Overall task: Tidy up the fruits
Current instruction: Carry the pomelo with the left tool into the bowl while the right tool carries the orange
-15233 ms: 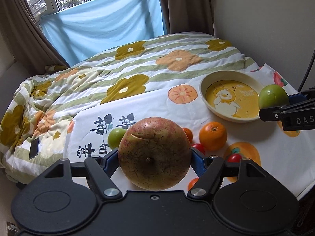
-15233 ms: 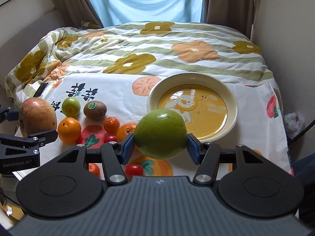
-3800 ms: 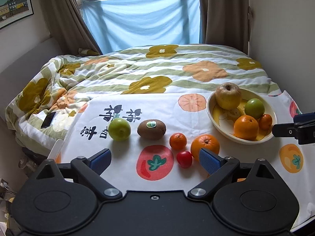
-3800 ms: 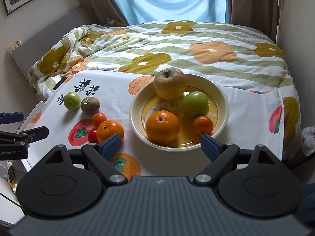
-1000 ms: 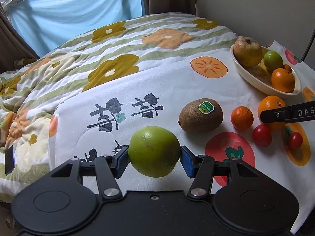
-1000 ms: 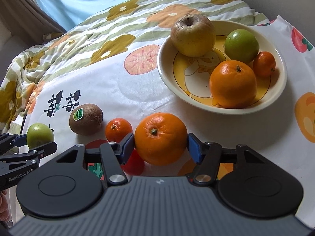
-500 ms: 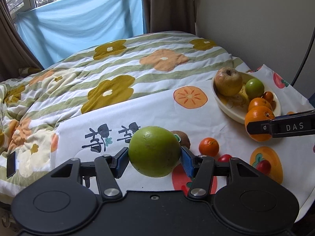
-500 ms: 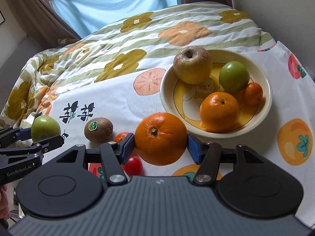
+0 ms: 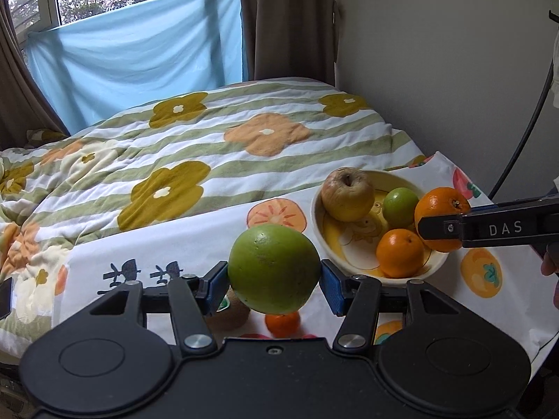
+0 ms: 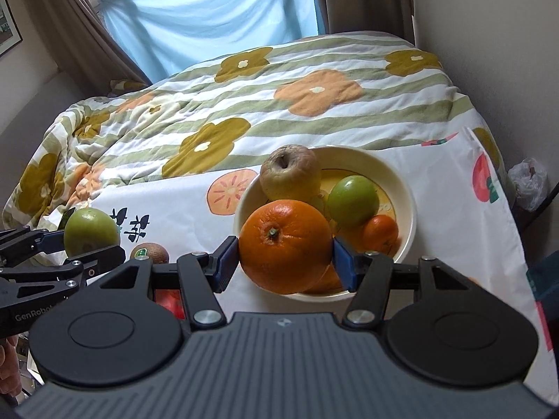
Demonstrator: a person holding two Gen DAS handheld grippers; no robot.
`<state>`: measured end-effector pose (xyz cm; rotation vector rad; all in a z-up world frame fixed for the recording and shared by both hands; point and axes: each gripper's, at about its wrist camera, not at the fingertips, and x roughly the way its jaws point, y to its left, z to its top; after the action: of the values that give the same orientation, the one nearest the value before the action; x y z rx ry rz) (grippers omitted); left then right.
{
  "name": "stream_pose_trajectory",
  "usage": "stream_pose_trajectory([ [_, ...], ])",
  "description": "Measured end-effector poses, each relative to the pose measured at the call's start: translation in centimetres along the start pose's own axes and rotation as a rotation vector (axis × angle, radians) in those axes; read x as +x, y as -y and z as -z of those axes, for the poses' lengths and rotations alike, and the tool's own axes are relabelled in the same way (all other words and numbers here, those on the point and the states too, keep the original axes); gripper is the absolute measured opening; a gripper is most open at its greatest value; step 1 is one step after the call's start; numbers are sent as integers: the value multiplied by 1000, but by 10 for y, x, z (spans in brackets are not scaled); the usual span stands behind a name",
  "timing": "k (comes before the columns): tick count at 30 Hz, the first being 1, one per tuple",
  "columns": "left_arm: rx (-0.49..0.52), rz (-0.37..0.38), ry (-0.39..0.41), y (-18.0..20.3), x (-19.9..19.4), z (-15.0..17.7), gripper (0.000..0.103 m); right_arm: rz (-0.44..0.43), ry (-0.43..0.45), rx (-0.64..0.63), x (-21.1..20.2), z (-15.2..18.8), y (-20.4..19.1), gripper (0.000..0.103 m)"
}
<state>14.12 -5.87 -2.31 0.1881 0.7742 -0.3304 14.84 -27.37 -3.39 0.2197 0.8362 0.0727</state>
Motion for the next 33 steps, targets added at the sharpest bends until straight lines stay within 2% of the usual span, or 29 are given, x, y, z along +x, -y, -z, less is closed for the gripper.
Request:
stream_pose_trajectory([
  [10,-33,3,4,57,31,-26,60,-1,14,-69,5,-33,56,72],
  [17,-63,-39,-26,83,66,-38,60,-16,7,-96,28,-51,91,72],
  [27,-131,-94,-128,95,117,-41,60,-47,-23,-125,61,-66,119,72],
  [33,-180,-110,-165,91,131,-41,60,-79,-41,-126,75,-67,122,72],
])
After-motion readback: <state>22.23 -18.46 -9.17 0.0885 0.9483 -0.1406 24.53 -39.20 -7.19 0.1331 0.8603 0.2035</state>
